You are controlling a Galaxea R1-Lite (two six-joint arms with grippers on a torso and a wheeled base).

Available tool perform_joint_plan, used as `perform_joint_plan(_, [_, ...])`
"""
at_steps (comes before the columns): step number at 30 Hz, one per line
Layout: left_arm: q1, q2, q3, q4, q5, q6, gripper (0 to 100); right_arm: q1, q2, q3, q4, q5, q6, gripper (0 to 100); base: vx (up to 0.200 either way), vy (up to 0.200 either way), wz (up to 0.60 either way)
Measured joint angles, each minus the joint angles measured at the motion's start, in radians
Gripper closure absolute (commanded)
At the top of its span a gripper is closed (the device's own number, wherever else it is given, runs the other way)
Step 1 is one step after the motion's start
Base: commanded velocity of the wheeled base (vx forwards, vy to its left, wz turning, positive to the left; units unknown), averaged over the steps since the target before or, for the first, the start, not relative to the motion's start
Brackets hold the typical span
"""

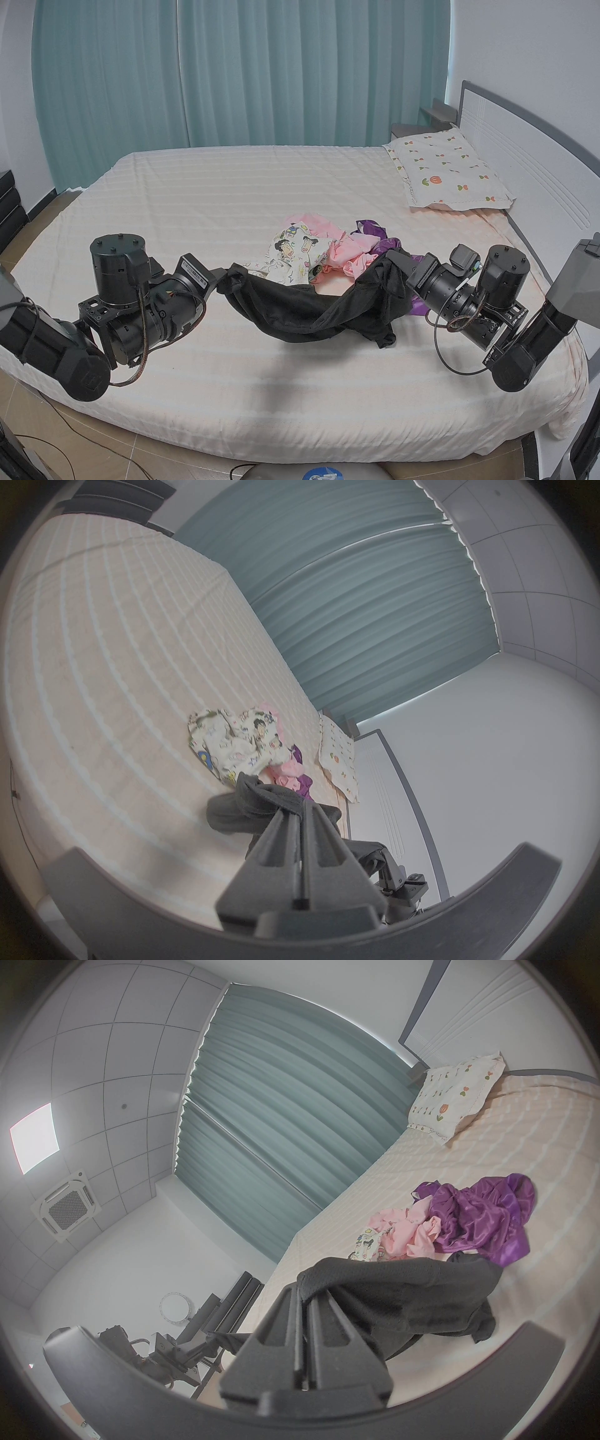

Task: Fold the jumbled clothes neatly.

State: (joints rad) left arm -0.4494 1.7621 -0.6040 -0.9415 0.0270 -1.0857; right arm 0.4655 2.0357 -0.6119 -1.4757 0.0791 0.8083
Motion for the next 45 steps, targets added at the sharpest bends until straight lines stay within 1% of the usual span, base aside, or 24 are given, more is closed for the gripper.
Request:
perform_joint_plan(11, [0.013, -0.041, 0.003, 0.003, 0.0, 0.004, 100, 0.004, 0.0, 0.0, -0.013, -0.001, -0.003, 100, 0.0, 0.2, 0.0])
perform_joint_plan(17, [0.016, -0.044, 0.005, 0.003, 0.0, 0.006, 100, 0.018, 0.01, -0.001, -0.016, -0.002, -0.017, 100, 0.0, 0.2, 0.0])
perform_joint_plan(21, [0.021, -0.048, 0.005, 0.002, 0.001, 0.009, 100, 0.023, 0.018, -0.001, -0.048, -0.004, -0.025, 100, 0.0, 0.2, 0.0])
perform_joint_plan(27, [0.027, -0.05, 0.005, 0.003, 0.001, 0.009, 100, 0.017, 0.02, 0.001, -0.055, -0.004, -0.032, 100, 0.0, 0.2, 0.0])
perform_joint_plan(45, [0.029, -0.056, 0.009, 0.002, 0.005, 0.027, 100, 0.03, 0.02, 0.012, -0.078, -0.004, -0.034, 100, 0.0, 0.2, 0.0])
